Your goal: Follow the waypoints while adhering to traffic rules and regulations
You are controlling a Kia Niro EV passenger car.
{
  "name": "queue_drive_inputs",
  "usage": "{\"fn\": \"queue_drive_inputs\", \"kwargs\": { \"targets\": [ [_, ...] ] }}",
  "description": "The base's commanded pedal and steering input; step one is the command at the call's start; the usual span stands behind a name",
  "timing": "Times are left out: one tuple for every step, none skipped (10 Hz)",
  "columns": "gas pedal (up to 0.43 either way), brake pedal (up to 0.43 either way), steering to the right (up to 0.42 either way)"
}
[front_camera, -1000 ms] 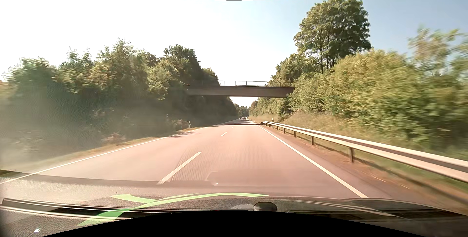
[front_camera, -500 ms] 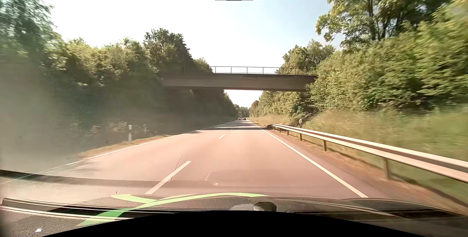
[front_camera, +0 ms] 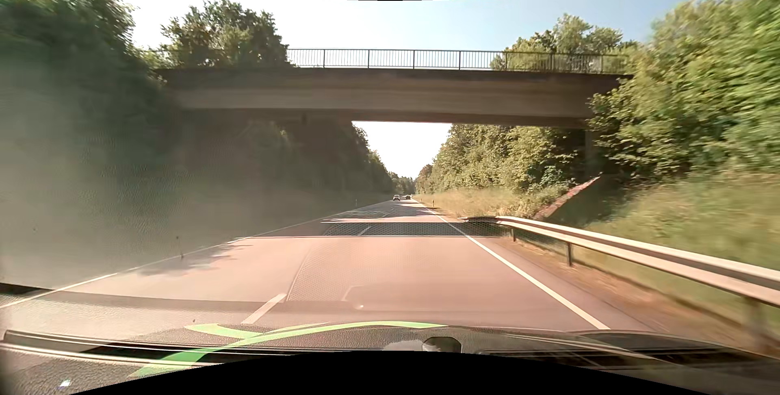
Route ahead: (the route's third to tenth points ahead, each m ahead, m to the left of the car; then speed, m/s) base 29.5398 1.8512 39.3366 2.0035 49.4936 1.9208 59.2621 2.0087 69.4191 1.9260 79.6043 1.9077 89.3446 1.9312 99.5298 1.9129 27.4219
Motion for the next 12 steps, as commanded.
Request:
{"fn": "queue_drive_inputs", "kwargs": {
  "targets": [
    [0.209, 0.000, -0.001],
    [0.209, 0.000, -0.001],
    [0.220, 0.000, -0.001],
    [0.228, 0.000, -0.001],
    [0.228, 0.000, -0.001],
    [0.228, 0.000, -0.001],
    [0.228, 0.000, -0.001],
    [0.228, 0.000, -0.001],
    [0.220, 0.000, -0.002],
    [0.220, 0.000, -0.001],
    [0.220, 0.000, -0.002],
    [0.220, 0.000, -0.002]
  ]
}}
